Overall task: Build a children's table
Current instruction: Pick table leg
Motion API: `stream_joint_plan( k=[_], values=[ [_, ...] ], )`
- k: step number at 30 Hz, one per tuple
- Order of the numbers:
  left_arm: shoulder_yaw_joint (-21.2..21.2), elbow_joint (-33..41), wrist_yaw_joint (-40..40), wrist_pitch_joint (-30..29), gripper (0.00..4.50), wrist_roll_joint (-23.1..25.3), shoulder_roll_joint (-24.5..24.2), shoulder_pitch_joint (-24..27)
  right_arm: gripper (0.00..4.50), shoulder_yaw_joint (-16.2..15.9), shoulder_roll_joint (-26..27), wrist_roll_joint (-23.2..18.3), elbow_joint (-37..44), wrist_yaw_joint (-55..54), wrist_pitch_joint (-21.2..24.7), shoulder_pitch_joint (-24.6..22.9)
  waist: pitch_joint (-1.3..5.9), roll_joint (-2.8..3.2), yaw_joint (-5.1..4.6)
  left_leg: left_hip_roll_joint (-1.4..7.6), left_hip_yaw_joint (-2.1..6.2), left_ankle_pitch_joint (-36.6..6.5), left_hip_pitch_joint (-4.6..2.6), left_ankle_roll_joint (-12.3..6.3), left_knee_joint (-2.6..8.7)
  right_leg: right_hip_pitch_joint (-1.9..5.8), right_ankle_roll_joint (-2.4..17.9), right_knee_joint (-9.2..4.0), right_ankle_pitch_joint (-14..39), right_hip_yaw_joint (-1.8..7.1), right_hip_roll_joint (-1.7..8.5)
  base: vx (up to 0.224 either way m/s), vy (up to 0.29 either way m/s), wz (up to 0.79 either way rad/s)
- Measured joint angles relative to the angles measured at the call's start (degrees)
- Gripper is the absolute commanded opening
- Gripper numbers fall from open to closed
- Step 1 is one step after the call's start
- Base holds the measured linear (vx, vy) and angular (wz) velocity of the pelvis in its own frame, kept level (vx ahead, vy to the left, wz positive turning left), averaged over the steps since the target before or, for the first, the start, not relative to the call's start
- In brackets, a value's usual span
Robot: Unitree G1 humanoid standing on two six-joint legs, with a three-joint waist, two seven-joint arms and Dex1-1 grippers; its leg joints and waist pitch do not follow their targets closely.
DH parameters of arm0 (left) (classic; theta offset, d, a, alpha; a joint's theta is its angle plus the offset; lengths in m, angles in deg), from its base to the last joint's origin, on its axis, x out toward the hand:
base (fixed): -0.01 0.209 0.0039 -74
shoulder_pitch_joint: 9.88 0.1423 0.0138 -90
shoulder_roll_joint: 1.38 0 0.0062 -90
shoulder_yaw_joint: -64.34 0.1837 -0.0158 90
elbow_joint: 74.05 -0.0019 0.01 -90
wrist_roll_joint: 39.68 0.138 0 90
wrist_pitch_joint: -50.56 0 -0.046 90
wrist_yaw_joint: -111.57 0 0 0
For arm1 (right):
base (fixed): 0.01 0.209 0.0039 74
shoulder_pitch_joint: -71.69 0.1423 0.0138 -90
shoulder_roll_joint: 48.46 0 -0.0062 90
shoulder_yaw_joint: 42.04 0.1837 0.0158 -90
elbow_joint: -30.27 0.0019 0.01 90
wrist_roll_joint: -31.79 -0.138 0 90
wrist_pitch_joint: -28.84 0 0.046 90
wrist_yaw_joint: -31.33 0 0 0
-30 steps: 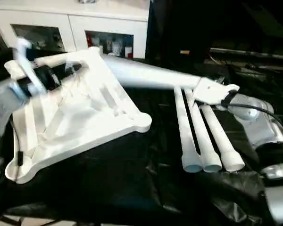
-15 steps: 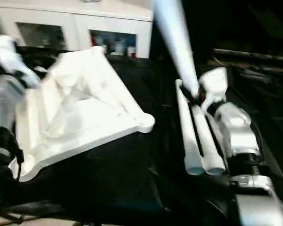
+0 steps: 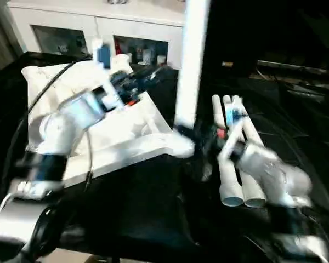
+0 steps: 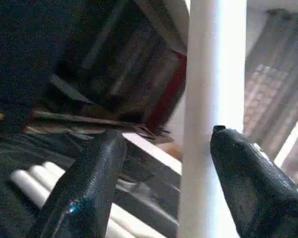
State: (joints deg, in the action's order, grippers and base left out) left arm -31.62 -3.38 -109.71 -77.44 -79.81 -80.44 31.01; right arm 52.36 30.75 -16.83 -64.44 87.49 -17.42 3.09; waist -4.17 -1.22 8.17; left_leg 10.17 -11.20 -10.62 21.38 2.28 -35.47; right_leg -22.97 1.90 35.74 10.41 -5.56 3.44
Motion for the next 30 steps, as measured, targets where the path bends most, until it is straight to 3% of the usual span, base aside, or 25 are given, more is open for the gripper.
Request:
stream_joint_plan(
  k=[4, 10, 18, 24, 30],
  values=[
    [0.35, -0.21, -0.51, -2.58, 3.17, -1.0, 0.2, -0.42, 2.39, -0.05, -0.84, -0.98, 2.01, 1.32, 3.26, -0.56, 0.01, 0.0, 0.01, 0.0, 0.0, 0.01, 0.03, -0.01, 0.0, 0.08, -0.15, -0.24, -0.1, -0.01, 0.0, 0.0, 0.0, 0.0],
    [3.12, 0.83, -3.65, -2.58, 3.17, -0.34, 0.55, -0.41, 2.37, -0.32, -1.67, -1.02, 2.28, 1.49, 4.56, -0.52, 0.01, -0.02, 0.12, -0.01, 0.01, -0.03, 0.19, -0.12, 0.0, 0.13, -0.2, -0.55, -0.2, -0.01, 0.01, 0.0, 0.0, 0.0],
    [3.14, 3.38, -6.14, -6.88, 3.86, -3.85, 0.7, -0.21, 2.36, -0.41, -1.7, -0.17, 2.25, 1.11, 4.92, 0.39, 0.02, -0.02, 0.06, -0.01, 0.01, -0.08, 0.24, -0.18, 0.01, 0.07, -0.17, -0.53, -0.22, -0.05, 0.01, 0.0, 0.0, 0.0],
    [8.68, 5.11, -8.51, -4.28, 4.26, 1.82, -1.91, 2.1, 2.36, -1.17, -3.24, 1.33, 2.38, 1.47, 5.0, 0.39, 0.02, -0.02, 0.11, -0.01, 0.01, -0.07, 0.24, -0.17, 0.01, 0.09, -0.21, -0.55, -0.22, -0.05, 0.01, 0.0, 0.0, 0.0],
    [9.34, 3.58, -6.23, -2.65, 4.29, 3.97, -0.74, 1.44, 2.36, -3.95, -3.87, 3.97, 4.32, 1.87, 4.33, 0.38, 0.06, 0.05, 0.13, -0.01, 0.02, -0.06, 0.24, -0.16, 0.01, 0.12, -0.21, -0.56, -0.23, -0.05, 0.01, 0.0, 0.0, 0.0]
  ],
)
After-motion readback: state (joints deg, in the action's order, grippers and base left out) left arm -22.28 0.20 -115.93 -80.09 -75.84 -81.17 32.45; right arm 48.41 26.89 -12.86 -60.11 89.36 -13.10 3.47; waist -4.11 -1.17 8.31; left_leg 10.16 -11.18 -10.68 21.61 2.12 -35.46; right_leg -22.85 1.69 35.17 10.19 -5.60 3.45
